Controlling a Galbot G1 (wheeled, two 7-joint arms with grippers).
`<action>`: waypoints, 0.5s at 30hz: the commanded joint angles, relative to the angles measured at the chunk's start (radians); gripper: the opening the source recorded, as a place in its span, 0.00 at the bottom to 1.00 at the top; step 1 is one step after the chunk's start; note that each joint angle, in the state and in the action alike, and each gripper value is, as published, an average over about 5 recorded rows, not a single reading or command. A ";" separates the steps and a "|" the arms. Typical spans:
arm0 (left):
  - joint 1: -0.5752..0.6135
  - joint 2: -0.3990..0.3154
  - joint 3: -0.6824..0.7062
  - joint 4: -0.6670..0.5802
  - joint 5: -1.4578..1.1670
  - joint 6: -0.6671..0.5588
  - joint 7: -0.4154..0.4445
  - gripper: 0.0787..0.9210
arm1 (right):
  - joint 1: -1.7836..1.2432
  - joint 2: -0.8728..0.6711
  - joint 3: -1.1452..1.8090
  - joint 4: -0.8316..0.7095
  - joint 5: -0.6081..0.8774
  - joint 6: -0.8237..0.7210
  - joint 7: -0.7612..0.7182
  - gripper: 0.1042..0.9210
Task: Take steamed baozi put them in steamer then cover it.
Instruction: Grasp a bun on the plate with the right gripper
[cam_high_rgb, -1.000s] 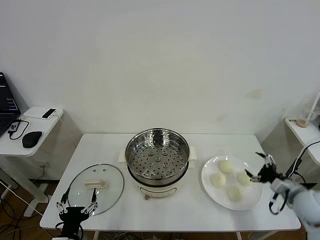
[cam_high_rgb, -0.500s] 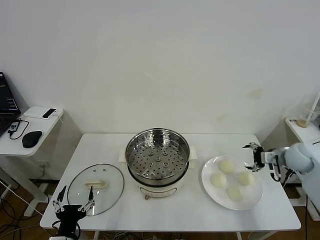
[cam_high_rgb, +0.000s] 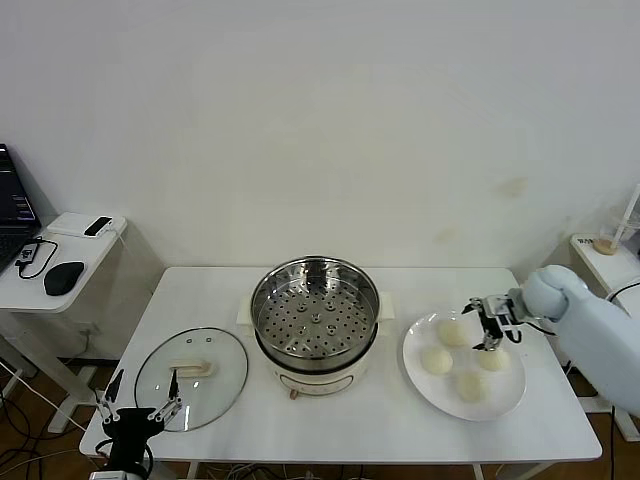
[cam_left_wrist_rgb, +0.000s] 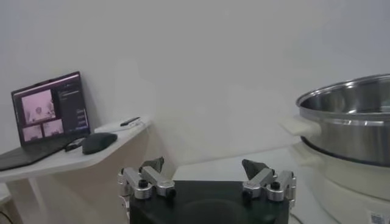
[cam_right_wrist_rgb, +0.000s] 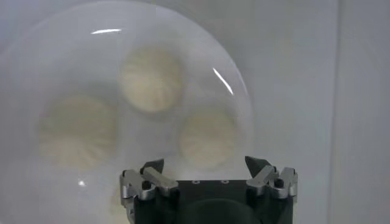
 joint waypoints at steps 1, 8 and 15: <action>0.000 -0.001 -0.003 0.001 0.001 -0.001 0.000 0.88 | 0.070 0.071 -0.091 -0.095 -0.014 -0.011 -0.018 0.88; 0.002 -0.001 -0.009 0.001 0.001 -0.001 0.001 0.88 | 0.074 0.092 -0.092 -0.129 -0.036 -0.015 -0.012 0.88; -0.003 -0.001 -0.007 -0.001 0.002 0.000 0.002 0.88 | 0.062 0.096 -0.096 -0.130 -0.039 -0.025 -0.003 0.85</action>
